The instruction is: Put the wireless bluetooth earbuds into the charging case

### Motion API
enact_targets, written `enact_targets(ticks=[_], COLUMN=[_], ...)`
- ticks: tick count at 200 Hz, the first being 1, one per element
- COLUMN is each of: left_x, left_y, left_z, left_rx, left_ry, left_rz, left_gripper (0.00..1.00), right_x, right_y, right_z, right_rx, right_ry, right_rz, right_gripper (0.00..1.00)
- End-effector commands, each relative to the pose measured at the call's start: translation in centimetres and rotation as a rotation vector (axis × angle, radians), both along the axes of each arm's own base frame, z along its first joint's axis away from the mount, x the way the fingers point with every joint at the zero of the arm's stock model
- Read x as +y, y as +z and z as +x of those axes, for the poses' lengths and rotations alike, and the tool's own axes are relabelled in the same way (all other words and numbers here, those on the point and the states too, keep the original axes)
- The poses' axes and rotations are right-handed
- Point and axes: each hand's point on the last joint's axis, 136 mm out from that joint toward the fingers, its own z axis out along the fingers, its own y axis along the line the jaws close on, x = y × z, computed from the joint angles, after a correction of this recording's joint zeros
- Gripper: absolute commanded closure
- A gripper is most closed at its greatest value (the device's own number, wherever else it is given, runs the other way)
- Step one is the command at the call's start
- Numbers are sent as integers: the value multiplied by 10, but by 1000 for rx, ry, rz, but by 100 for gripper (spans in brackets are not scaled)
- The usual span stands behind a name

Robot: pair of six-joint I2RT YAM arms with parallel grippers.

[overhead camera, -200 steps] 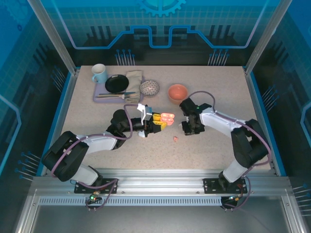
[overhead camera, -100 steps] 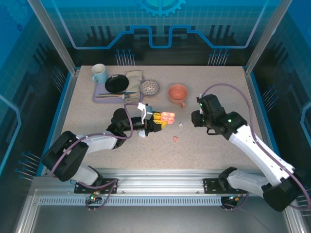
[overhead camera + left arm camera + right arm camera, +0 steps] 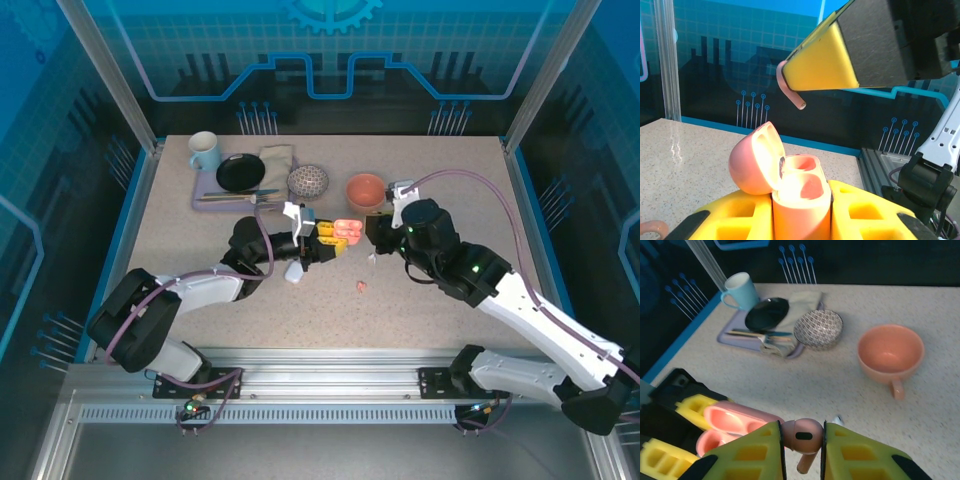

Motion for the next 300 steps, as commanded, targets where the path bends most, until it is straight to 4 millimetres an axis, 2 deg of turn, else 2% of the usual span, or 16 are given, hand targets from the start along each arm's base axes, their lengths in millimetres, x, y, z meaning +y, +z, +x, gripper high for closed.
enact_targets(ticks=[1, 53, 164, 300], left_x=[0, 0, 0, 1], left_y=[20, 26, 34, 38], left_z=[8, 17, 21, 19], left_rx=[-37, -36, -46, -55], left_ry=[24, 58, 72, 71], left_rz=[-47, -71, -95, -105], left_gripper=[100, 100, 100, 100], right_x=[14, 24, 24, 22], right_y=[36, 29, 4, -14], right_z=[3, 3, 6, 13], right_rx=[-110, -91, -47, -35], right_ry=[12, 20, 4, -27], right_rz=[64, 81, 27, -22], right_gripper=[79, 80, 83, 87])
